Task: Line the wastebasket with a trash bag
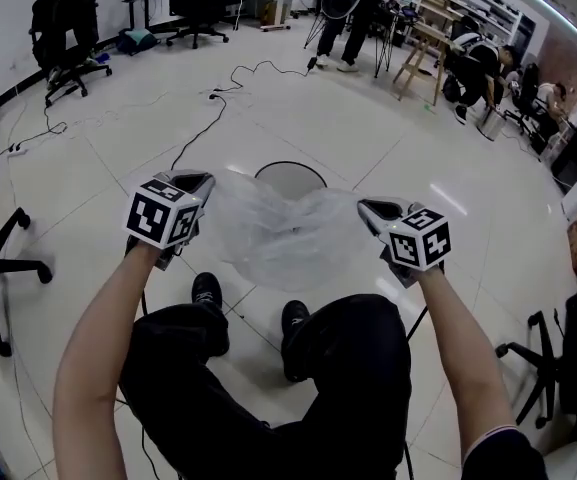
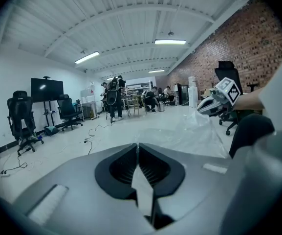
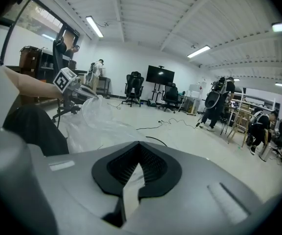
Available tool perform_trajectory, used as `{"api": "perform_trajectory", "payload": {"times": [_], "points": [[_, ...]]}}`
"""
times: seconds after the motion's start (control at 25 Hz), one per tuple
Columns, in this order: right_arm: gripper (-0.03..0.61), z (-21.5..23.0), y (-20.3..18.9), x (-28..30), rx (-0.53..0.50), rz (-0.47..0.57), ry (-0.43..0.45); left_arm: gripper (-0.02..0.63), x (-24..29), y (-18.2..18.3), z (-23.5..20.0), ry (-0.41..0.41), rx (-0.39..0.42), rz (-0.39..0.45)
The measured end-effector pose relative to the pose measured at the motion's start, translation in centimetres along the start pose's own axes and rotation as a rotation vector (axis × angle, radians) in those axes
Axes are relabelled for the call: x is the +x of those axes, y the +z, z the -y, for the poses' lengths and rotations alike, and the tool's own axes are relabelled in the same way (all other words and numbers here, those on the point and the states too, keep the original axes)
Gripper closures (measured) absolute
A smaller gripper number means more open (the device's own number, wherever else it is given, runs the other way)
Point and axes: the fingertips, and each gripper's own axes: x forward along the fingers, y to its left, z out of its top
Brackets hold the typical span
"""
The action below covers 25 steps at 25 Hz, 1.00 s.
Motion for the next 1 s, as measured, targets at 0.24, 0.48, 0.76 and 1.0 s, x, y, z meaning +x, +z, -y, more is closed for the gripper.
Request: {"api": "perform_trajectory", "payload": {"times": [0.24,0.48,0.76,1.0], "points": [[0.578,2.8,-1.4,3.1,-0.02,-0.042,0.068,0.601,4.1,-0.1,-0.5,0.008,0.012,-0.053],[0.578,6.6,-2.0,6.5,-0.044,-0.045,0.14,0.601,9.3,0.0,-0.7,0.032,-0.001,-0.114],[0.578,10.6,-2.8,10.3,-0.079,-0.062,0.245,0.601,14.1,-0.5,-0.6,0.069,-0.032,-0.188],[0.578,12.9,-2.9,13.8,-0.11,-0.06,0.342,0.601,16.4,-2.0,-1.6,0.125,-0.059,-0.272]]}}
